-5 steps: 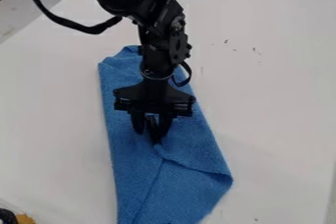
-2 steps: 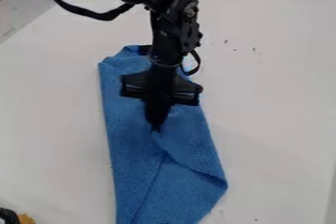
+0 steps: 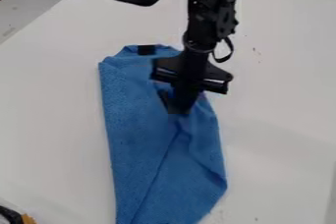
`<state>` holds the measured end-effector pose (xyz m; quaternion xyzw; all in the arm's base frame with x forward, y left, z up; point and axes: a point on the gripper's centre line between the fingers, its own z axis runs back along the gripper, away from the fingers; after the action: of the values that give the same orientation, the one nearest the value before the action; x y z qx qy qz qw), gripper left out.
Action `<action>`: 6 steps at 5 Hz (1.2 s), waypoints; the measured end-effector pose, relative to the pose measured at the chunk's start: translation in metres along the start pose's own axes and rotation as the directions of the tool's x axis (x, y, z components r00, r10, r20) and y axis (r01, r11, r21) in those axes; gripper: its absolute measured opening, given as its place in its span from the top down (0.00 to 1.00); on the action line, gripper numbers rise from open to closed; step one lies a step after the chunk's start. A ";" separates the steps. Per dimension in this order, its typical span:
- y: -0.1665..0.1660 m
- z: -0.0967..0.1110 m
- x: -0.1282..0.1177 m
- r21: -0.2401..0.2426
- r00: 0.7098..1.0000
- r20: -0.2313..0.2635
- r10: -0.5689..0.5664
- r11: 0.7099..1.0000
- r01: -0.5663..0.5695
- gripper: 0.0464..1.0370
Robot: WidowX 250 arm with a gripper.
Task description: Unfold the cloth from the top right
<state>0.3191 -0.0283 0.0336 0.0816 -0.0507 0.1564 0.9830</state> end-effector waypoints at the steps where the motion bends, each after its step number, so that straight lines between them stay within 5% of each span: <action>1: -0.023 -0.004 0.009 -0.030 0.999 0.009 -0.046 0.998 0.046 0.99; 4: -0.066 -0.014 0.028 -0.102 0.993 0.013 -0.116 0.988 0.117 0.97; 5: -0.074 -0.013 0.025 -0.126 0.992 0.011 -0.125 0.984 0.125 0.83; 6: -0.082 -0.005 0.028 -0.165 0.993 0.000 -0.119 0.979 0.118 0.57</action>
<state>0.3714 -0.0958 0.0199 0.0022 -0.0537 0.0931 0.9942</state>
